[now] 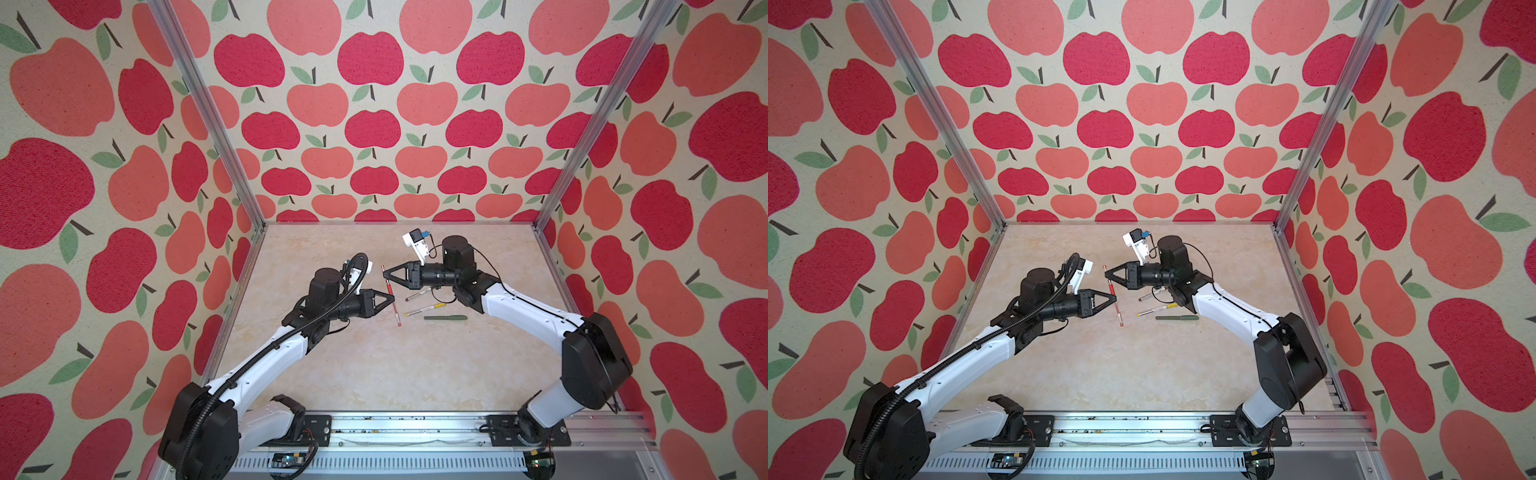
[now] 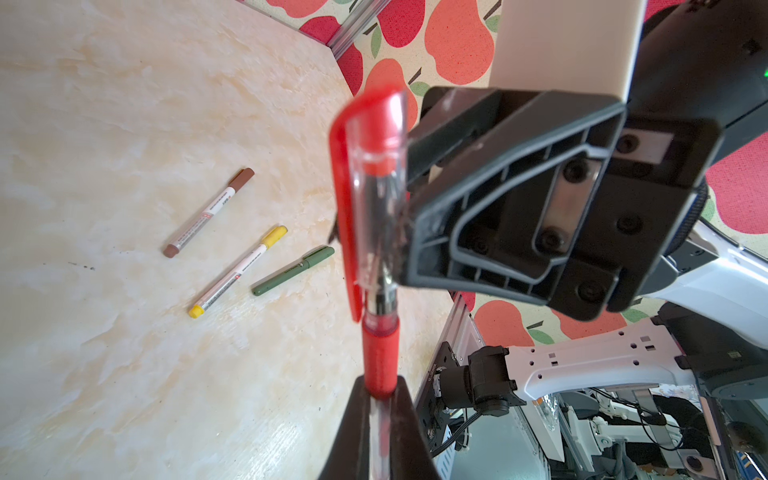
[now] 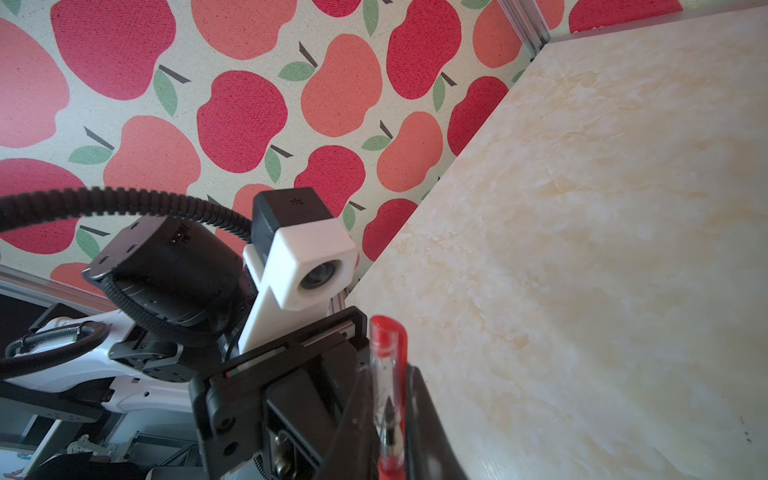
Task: Insert the pens into the pen caps
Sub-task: 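Push the red cap down onto the pen tip with the right gripper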
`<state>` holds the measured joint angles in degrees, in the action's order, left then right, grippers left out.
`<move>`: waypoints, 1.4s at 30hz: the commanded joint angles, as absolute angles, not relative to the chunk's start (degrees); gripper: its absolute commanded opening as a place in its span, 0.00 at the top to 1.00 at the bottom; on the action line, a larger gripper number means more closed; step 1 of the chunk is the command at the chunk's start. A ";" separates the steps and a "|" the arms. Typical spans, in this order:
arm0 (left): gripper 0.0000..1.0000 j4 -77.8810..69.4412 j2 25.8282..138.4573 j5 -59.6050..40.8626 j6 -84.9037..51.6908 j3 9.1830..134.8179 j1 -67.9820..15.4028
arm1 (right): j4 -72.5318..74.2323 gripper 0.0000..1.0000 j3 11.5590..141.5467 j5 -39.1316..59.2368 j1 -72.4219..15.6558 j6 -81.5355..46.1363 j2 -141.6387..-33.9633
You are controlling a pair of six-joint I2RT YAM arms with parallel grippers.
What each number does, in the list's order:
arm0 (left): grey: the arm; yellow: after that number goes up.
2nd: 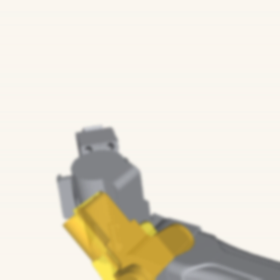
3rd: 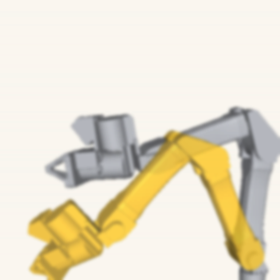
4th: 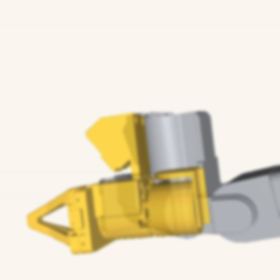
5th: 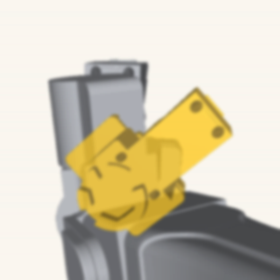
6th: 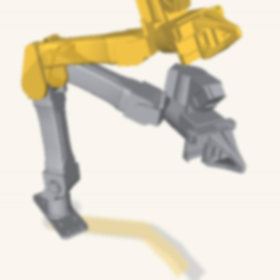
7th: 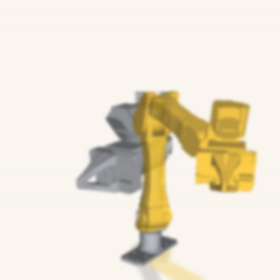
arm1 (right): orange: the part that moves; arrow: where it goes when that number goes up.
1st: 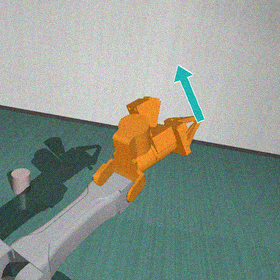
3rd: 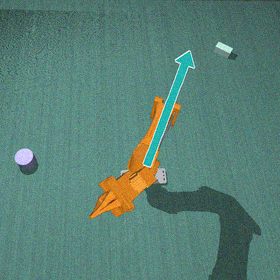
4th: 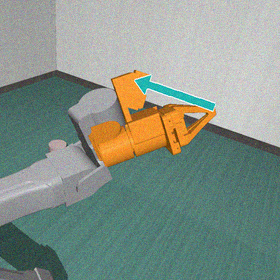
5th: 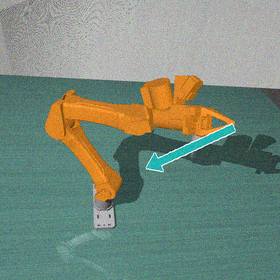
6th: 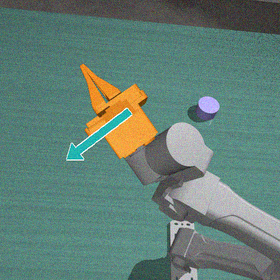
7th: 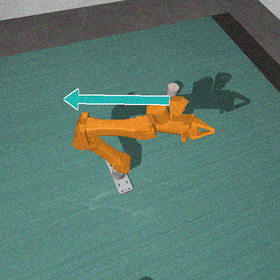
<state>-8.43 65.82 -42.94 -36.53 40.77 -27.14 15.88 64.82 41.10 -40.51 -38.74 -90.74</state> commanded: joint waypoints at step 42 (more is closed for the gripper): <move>1.00 -9.82 60.57 -39.55 -34.63 39.79 -24.80 | 0.31 0.92 56.57 41.77 -45.09 -23.66 -81.35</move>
